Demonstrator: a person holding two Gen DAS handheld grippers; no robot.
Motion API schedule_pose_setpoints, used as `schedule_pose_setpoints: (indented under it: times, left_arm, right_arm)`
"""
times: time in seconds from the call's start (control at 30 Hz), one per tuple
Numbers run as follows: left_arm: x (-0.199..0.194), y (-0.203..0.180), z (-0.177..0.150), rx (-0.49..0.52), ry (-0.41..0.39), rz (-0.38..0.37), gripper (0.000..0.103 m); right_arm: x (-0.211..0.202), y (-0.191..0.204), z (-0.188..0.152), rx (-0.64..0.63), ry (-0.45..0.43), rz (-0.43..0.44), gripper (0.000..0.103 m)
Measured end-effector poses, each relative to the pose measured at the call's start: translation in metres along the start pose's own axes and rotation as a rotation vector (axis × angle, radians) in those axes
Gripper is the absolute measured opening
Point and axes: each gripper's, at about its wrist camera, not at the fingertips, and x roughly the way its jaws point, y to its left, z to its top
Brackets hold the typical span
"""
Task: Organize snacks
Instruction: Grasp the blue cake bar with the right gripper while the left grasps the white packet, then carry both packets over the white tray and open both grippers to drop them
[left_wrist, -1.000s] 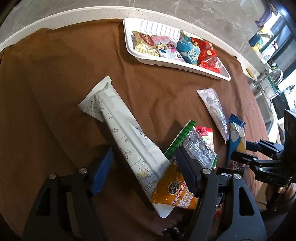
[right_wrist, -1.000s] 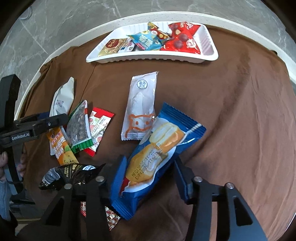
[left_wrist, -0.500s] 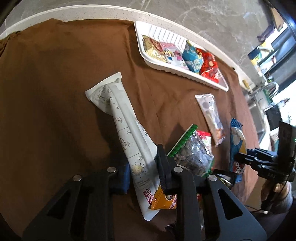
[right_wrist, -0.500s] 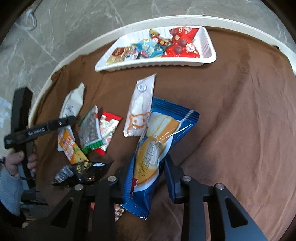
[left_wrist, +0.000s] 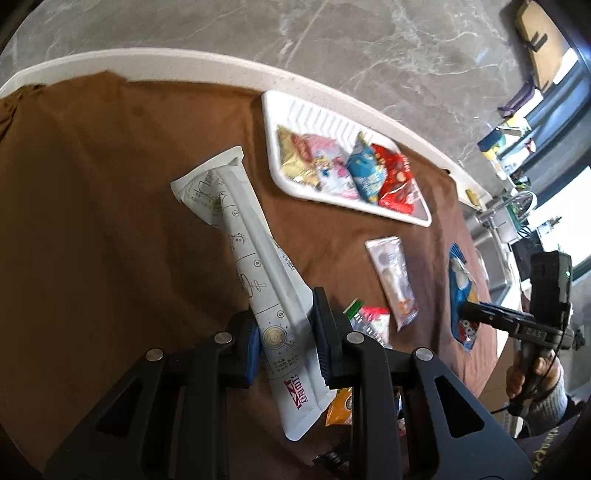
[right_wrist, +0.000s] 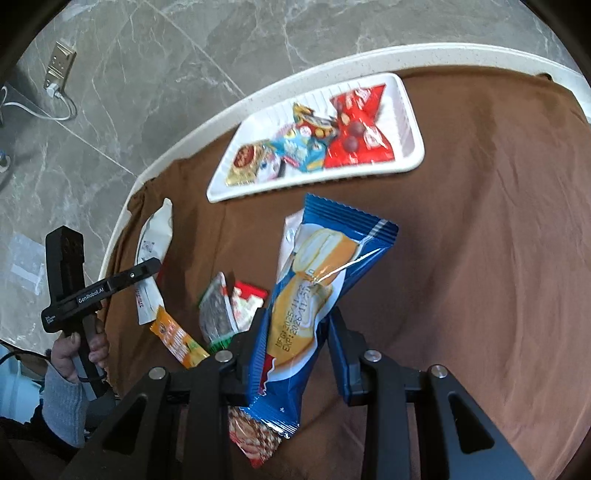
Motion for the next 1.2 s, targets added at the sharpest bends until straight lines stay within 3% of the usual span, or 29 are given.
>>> schedule_pose_setpoints:
  times: [0.43,0.97,1.2]
  left_arm:
    - [0.007,-0.024,0.076,0.103,-0.026,-0.019,0.022]
    - [0.110,-0.063,0.175,0.213,0.054,-0.045,0.022]
    - [0.147,-0.063,0.186,0.264,0.107,0.021,0.022]
  right_arm:
    - [0.011,-0.003,0.072,-0.047,-0.038,0.050,0.034]
    - [0.094,-0.020,0.168,-0.094,-0.005,0.054,0.034]
    - [0.104,-0.037,0.183,-0.099,-0.004,-0.012,0.034]
